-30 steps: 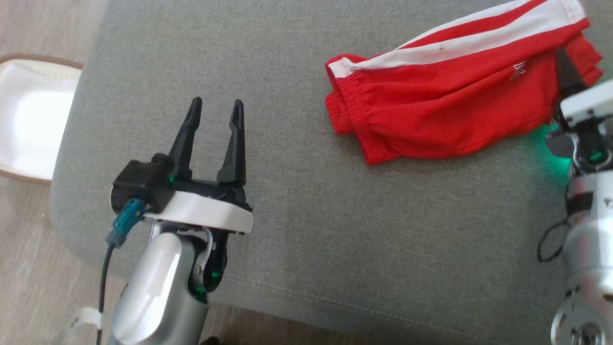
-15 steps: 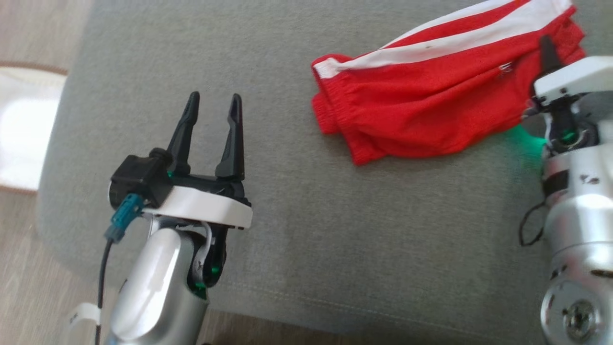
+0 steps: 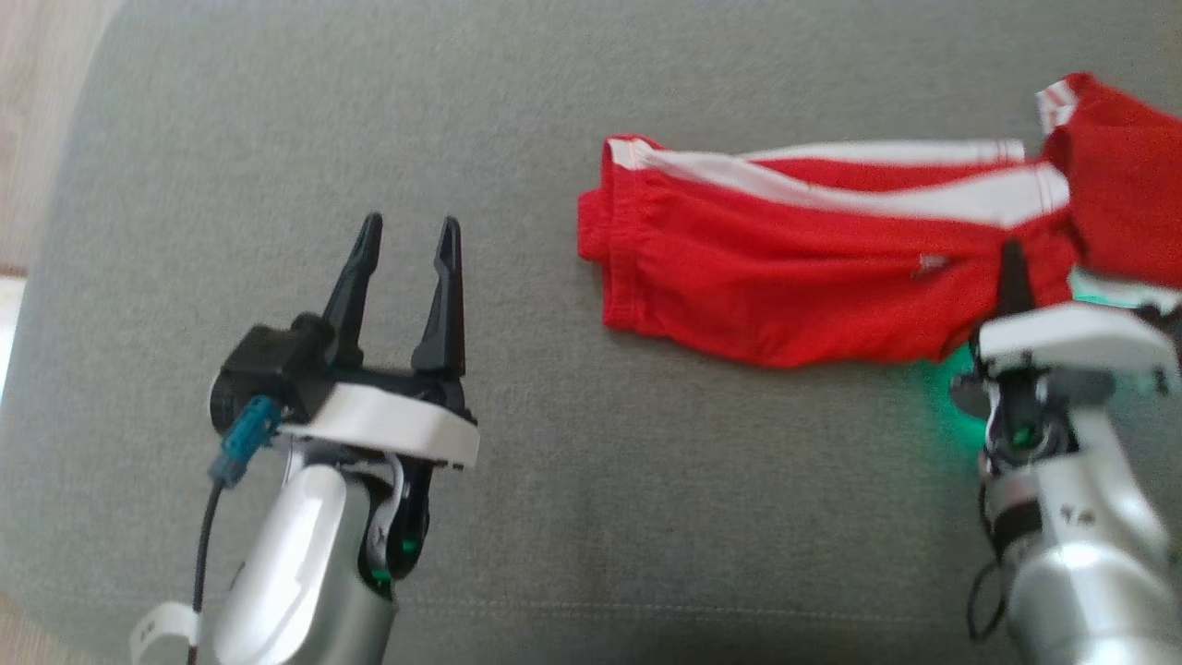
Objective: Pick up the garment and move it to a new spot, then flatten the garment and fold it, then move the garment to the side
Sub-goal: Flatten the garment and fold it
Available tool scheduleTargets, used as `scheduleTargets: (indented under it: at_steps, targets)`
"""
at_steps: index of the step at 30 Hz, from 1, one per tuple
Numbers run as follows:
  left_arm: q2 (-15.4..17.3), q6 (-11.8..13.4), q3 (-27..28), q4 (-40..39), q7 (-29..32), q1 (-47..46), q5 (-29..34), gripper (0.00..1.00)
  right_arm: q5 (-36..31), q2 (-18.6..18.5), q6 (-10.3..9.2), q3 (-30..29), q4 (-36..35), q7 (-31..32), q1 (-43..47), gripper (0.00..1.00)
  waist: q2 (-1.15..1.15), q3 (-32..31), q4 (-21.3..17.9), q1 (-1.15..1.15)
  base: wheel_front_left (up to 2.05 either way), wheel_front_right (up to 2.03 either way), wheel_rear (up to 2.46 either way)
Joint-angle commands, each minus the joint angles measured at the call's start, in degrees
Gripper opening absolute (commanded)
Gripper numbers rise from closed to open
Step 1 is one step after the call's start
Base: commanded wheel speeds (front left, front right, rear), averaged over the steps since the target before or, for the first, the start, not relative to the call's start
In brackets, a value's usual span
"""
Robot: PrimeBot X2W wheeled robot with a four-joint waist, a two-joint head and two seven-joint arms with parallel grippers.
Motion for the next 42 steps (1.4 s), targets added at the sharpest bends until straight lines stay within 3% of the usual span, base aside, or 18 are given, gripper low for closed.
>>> scheduleTargets:
  at_steps: [1,21,42]
  targets:
    - [0.63,-0.38,2.34,-1.72,-0.33,0.0,0.46,1.0,1.46,0.79,0.37,1.9,-1.42,-1.41,2.32,0.0,0.0,-1.71,-1.13,0.0,0.0,0.0,0.0]
    - [0.63,-1.0,3.87,-1.74,-0.33,4.07,1.04,1.0,2.99,0.8,0.37,10.06,-4.8,-7.99,2.32,0.0,0.0,-4.72,0.29,0.0,0.0,0.0,0.0]
    - [0.63,-0.15,2.55,-1.83,-0.33,5.11,-0.01,1.0,6.63,0.8,0.37,30.35,-11.48,-10.74,0.24,0.0,0.0,-6.39,5.16,0.0,0.0,0.0,0.0]
